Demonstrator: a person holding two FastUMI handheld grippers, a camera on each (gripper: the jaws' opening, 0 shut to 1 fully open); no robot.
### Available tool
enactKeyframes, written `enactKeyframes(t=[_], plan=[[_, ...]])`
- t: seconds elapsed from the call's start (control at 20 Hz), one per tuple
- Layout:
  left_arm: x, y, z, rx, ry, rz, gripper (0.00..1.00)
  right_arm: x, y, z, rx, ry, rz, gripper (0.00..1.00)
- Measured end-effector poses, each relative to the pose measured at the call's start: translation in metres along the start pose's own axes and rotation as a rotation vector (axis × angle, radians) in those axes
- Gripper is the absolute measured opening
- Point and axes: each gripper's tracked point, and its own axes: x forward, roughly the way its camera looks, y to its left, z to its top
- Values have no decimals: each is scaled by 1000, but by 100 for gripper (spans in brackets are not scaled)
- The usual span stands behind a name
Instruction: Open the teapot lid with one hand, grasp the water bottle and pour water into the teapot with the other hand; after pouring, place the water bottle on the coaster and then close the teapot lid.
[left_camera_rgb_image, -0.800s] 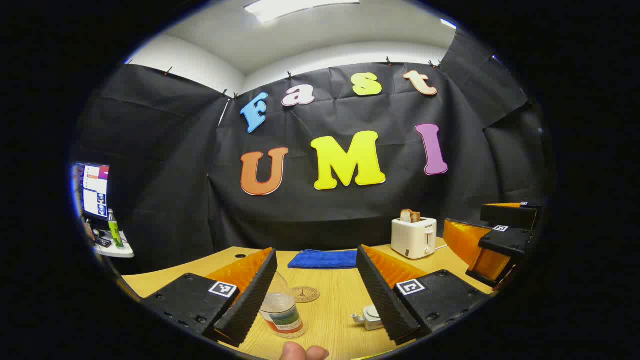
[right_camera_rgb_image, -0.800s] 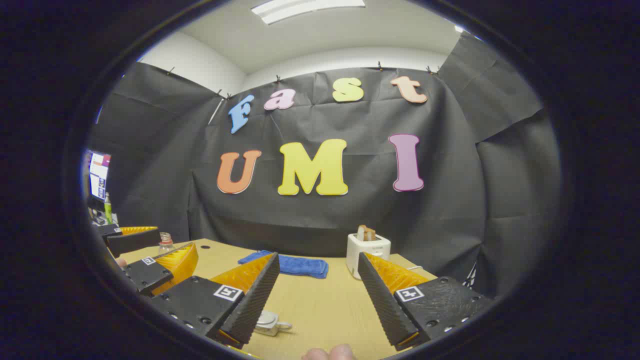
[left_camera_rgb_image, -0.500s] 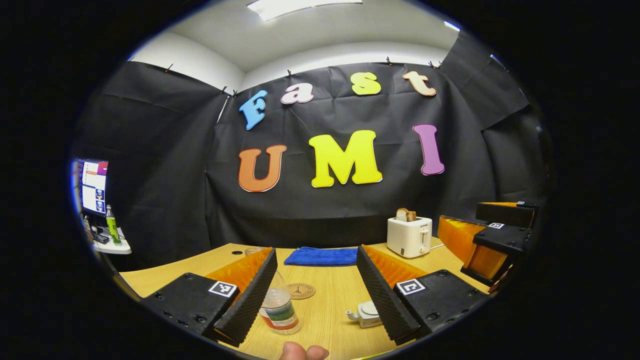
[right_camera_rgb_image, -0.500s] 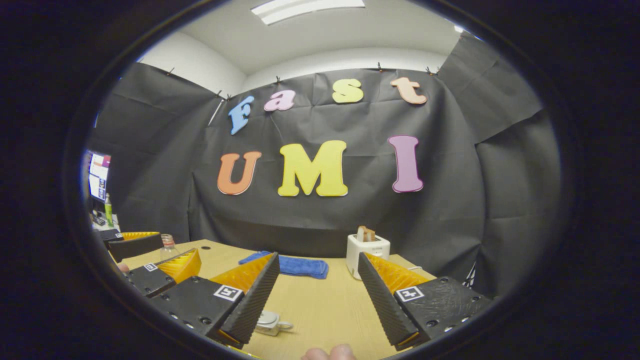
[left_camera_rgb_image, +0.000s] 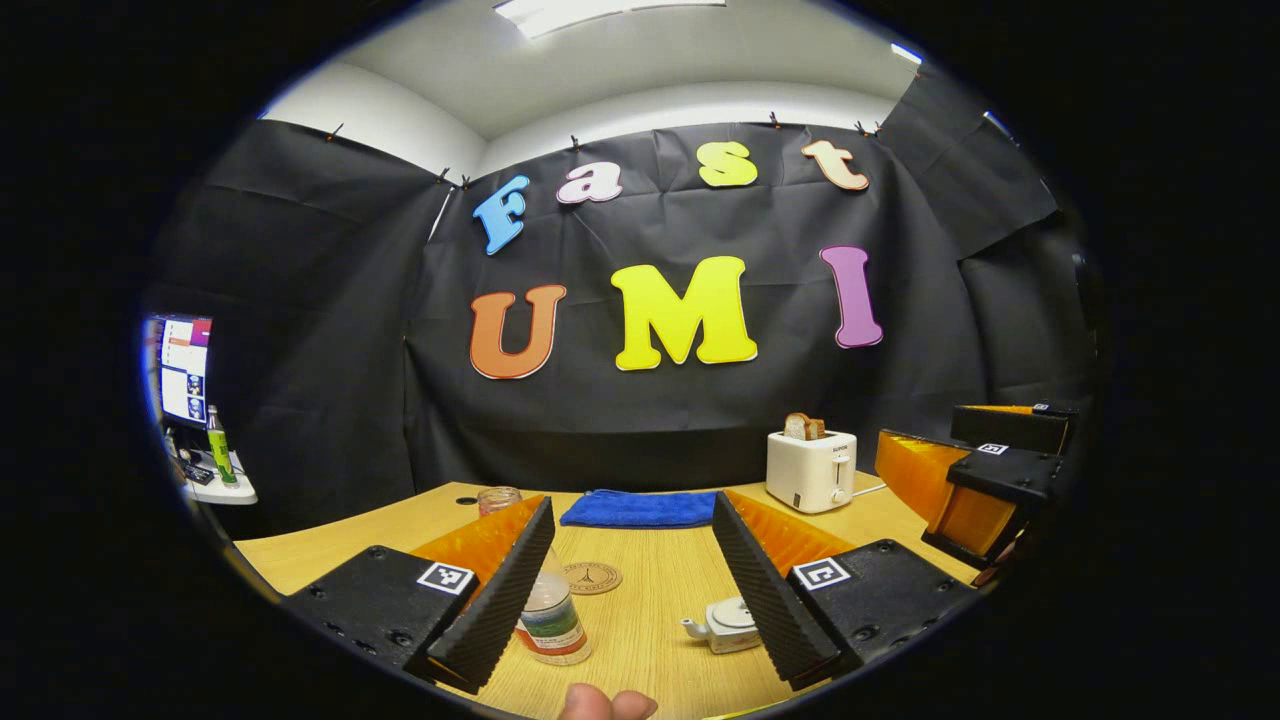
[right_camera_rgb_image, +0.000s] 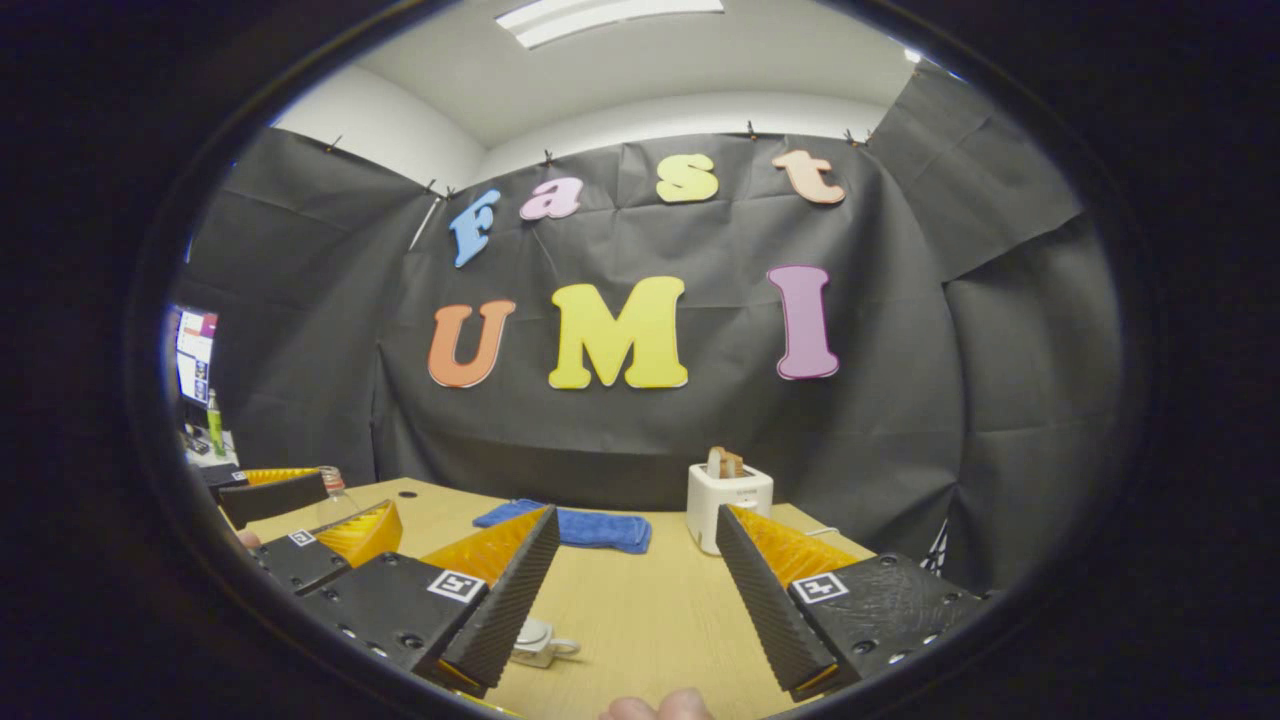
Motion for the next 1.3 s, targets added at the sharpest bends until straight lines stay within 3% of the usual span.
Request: enactKeyframes(t=[0.8,1.15,1.3], plan=[[-2,-6,-9,3,14,15,100,10,-11,-37,23,85,18,97],[-30,20,-36,28,86,39,100,16,33,-90,17,199,127,93],[-38,31,-52,15,123,46,99,19,56,-106,-24,234,181,96]])
